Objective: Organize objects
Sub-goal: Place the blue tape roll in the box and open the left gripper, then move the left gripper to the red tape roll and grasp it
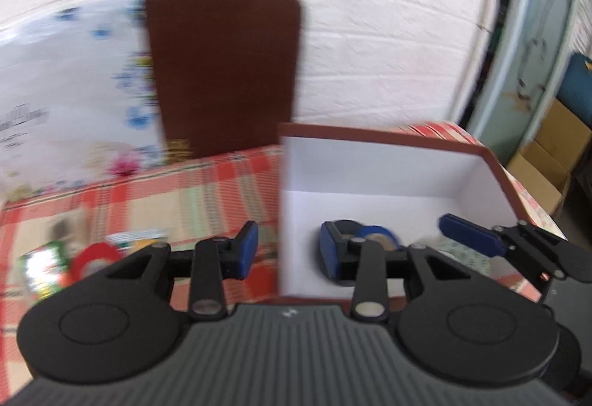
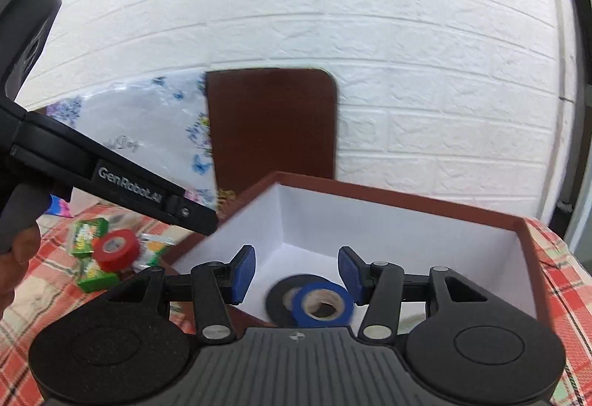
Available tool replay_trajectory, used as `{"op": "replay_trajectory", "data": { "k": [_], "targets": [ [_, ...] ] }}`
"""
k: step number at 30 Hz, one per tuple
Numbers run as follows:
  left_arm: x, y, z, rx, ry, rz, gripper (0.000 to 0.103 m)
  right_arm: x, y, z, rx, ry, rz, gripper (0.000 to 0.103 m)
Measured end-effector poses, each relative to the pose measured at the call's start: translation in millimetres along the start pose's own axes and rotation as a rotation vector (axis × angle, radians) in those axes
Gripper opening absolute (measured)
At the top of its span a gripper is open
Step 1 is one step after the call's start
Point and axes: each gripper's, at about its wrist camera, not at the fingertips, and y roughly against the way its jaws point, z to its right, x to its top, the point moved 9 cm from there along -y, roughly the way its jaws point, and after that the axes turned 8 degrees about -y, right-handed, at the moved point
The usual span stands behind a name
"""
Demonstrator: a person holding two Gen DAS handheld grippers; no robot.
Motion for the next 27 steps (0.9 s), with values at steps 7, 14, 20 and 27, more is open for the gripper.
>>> {"op": "replay_trajectory", "data": {
  "k": [7,14,20,27],
  "targets": [
    [-48,31,-93,0.16,0.083,-0.022,0.041,-11,-23,-72,0.143,0.071,-0.037,0.049],
    [-120,42,-179,0.249,0.235,-0.117,0.041,-54,-65,-147,0.237,0.105,-0.165,0.049],
    [-145,39,-213,0.249,0.317,-0.141,0.041,-59,-113,-176,0.239,0.145,-0.186,0.054],
    [-148,26,-217,0.213,0.356,-0.143,0.041,-77,-173,-186,0.236,0.177,-0.262,0.071]
  ]
}}
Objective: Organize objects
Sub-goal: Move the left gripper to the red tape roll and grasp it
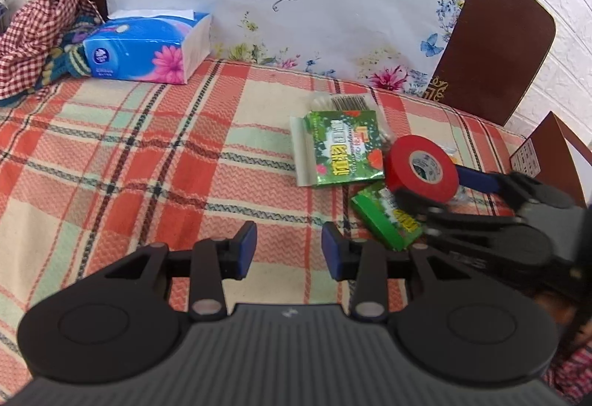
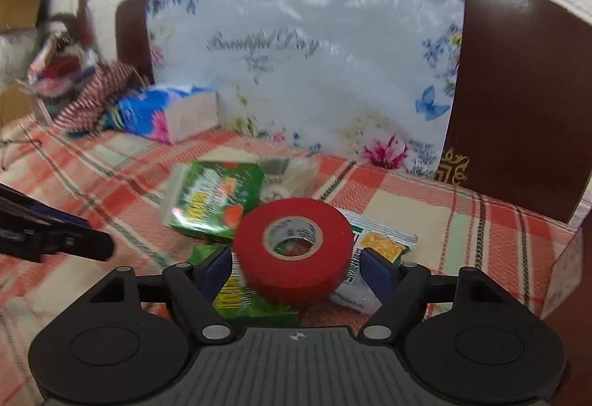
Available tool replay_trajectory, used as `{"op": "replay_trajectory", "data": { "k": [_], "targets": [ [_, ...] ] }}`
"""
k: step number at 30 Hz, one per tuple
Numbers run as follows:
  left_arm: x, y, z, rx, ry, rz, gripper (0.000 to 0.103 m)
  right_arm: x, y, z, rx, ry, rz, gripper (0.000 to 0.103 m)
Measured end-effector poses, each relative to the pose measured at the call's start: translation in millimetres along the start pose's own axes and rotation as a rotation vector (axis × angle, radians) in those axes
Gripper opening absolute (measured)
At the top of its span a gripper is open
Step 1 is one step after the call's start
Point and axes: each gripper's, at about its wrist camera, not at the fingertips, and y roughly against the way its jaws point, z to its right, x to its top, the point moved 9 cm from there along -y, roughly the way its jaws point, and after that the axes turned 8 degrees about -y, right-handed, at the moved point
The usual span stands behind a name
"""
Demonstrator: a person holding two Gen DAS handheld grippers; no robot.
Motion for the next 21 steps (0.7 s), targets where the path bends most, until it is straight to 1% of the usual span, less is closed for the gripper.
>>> {"op": "replay_trajectory", "data": {
  "k": [2,4,6,8,10,15,18,19,21],
  "targets": [
    [0,1,5,-0.015,-0.001,-0.001,0.041,4,7,1,-0.008,-0.016,0.014,0.07],
    [0,4,10,-0.031,-0.006,0.001,0.041,5,26,0,0.029,-0.055,0.034,0.07],
    [1,10,19,-0.057,-0.008,0.007,0.041,-3,51,-4,0.052,-0.047,0.058,0.07],
    [1,18,32,-0.096,-0.018,0.017,0.041,-21,76,-6,0.062,-0.01,0.051,0.07],
    [-4,26,50,-0.123,-0.053,0.014,0.041,-47,96,-5,0.058,0.006,0.019,0.07],
    [-29,31,95,-0.153,-0.15,-0.039,0.041,-103,136,3,-0.005,0.013,-0.033,0.07],
    [-44,33,119,-0.185,-0.18,-0.069,0.041,-123,147,9,0.002,-0.019,-0.065,0.07],
    [-47,34,127,-0.194,-0.192,-0.075,0.041,-126,149,10,-0.001,-0.016,-0.062,0.07],
    [-54,34,141,-0.21,-0.209,-0.089,0.041,-129,153,10,-0.017,-0.005,-0.046,0.074]
  ]
}}
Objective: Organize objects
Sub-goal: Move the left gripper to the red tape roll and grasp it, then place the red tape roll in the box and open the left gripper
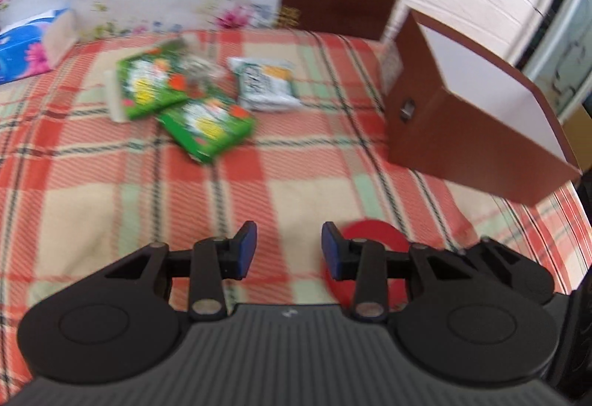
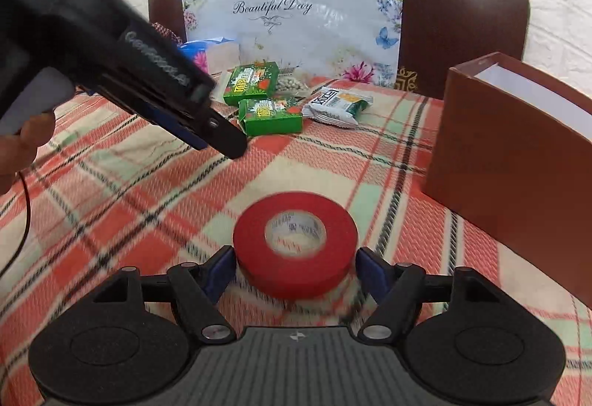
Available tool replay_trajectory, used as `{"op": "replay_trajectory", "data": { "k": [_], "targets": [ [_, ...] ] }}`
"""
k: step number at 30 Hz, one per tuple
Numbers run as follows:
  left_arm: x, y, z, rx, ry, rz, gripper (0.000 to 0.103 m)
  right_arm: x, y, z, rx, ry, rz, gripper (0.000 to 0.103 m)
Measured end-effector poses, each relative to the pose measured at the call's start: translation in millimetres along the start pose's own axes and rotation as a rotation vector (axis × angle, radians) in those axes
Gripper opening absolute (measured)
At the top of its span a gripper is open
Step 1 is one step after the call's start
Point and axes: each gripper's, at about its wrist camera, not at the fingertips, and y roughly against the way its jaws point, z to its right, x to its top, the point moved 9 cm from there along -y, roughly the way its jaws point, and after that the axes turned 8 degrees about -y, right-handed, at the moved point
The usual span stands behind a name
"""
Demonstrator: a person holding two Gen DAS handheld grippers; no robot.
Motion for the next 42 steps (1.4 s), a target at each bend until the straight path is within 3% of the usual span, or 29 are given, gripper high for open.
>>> {"op": "replay_trajectory", "data": {
  "k": [6,9,13,15,18,21,26,31,38,42],
  "targets": [
    [-10,-13,25,-0.034,0.0,-0.064,0.041,-3,0,1,0.02,-0.029,0.008,0.075],
    [-14,-28,27,0.0,-0.006,-0.09,0.043,-2,-1,1,0.03,-0.038,0.004,0.076],
    [-14,-38,28,0.022,-0.024,-0.07,0.04,0,-7,0,0.027,-0.023,-0.002,0.078],
    [-14,-37,36,0.025,-0.065,-0.065,0.027,2,-9,0,0.046,-0.017,0.001,0.07],
    [-9,-31,39,0.041,-0.071,-0.067,0.027,5,-3,-1,0.041,-0.002,0.016,0.069],
    [9,-11,51,0.017,-0.088,-0.016,0.027,20,19,6,0.019,0.002,0.099,0.069],
    [68,14,93,-0.007,-0.187,0.112,0.027,65,57,44,-0.068,-0.004,0.237,0.069],
    [118,14,141,-0.065,-0.259,0.19,0.027,98,81,99,-0.147,-0.009,0.3,0.07],
    [140,-38,178,-0.088,-0.299,0.157,0.028,97,60,167,-0.191,-0.117,0.229,0.069],
    [136,-53,178,-0.038,-0.31,0.129,0.034,94,54,190,-0.242,-0.199,0.241,0.076]
  ]
}}
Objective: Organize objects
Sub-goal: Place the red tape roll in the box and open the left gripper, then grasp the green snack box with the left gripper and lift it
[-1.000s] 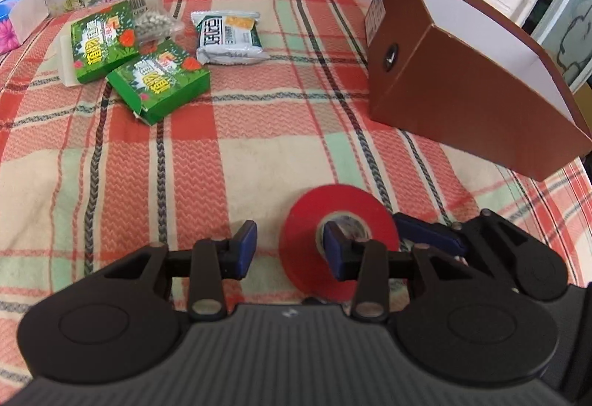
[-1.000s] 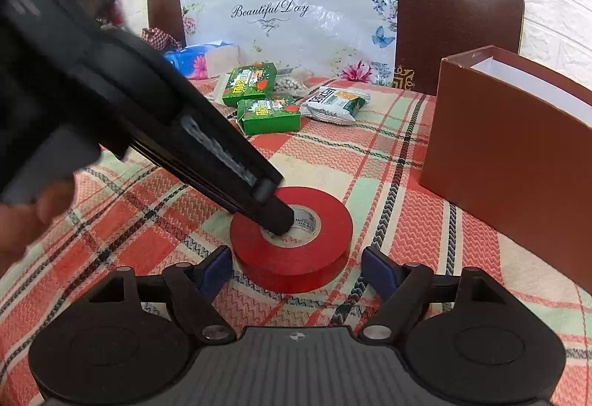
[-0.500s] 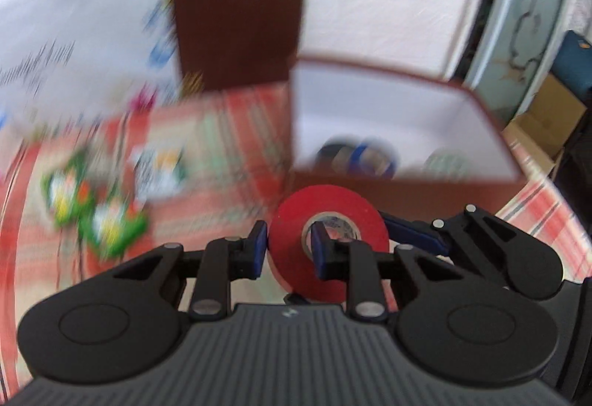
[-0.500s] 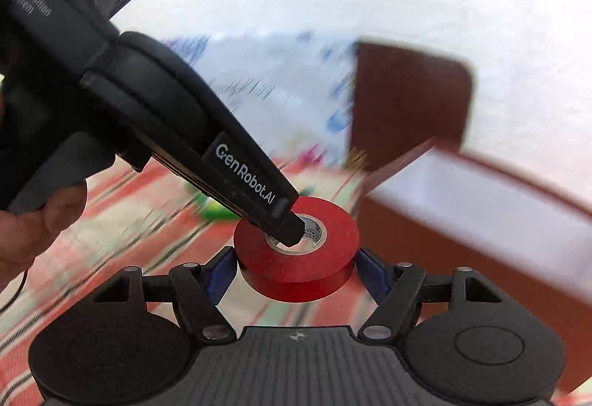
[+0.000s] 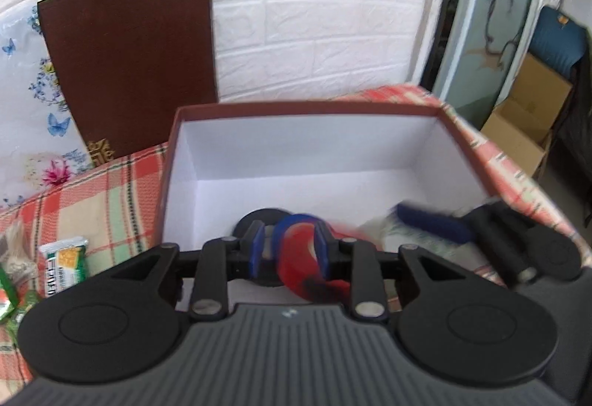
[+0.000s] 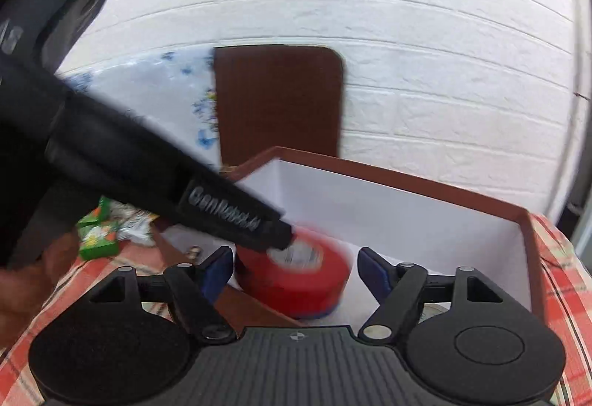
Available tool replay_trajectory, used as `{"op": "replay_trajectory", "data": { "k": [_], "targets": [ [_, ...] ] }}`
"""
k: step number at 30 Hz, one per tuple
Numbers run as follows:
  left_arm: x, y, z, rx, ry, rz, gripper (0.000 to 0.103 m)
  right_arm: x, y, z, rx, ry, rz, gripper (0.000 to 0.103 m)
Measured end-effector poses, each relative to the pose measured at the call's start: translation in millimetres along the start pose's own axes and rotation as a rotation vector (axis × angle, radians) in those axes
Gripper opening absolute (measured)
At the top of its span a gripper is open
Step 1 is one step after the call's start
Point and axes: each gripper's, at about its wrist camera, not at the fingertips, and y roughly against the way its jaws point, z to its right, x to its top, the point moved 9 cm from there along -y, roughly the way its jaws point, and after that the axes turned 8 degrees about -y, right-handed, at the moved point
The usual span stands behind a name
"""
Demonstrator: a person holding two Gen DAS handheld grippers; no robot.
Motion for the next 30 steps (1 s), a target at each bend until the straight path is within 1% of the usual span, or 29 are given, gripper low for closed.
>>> {"op": "replay_trajectory", "data": {
  "k": [3,6,8,10,11,13,15,17,19,20,23,25,26,30],
  "targets": [
    [-5,15,-12,-0.009,0.027,0.034,0.036,1,7,-2,0.034,-0.032,0.028,0.075],
    [-13,38,-33,-0.006,0.062,0.082,0.037,0,21,-18,0.066,-0.003,0.077,0.075],
    [-25,55,-55,0.023,0.101,0.106,0.039,-1,31,-38,0.106,0.02,0.102,0.073],
    [-44,69,-80,0.067,0.152,0.096,0.039,-4,32,-60,0.154,0.036,0.097,0.072],
    [-55,75,-93,0.089,0.176,0.092,0.039,-2,31,-73,0.181,0.048,0.085,0.071],
    [-82,87,-122,0.148,0.227,0.072,0.039,-9,25,-100,0.23,0.082,0.055,0.07],
    [-112,94,-154,0.207,0.29,0.028,0.039,-21,13,-129,0.273,0.118,0.012,0.069],
    [-142,99,-182,0.246,0.364,-0.016,0.039,-33,-7,-160,0.304,0.151,-0.04,0.067],
    [-170,103,-206,0.29,0.416,-0.047,0.039,-44,-21,-184,0.338,0.159,-0.087,0.066],
    [-182,105,-215,0.309,0.434,-0.06,0.039,-56,-9,-198,0.353,0.157,-0.109,0.065],
    [-207,109,-234,0.321,0.487,-0.08,0.039,-70,-32,-228,0.365,0.155,-0.154,0.065],
    [-218,112,-245,0.326,0.513,-0.083,0.039,-71,-53,-240,0.361,0.153,-0.161,0.069],
    [-223,114,-251,0.327,0.523,-0.08,0.039,-73,-57,-241,0.352,0.149,-0.17,0.074],
    [-238,118,-265,0.328,0.562,-0.082,0.041,-73,-106,-257,0.304,0.159,-0.204,0.076]
  ]
}}
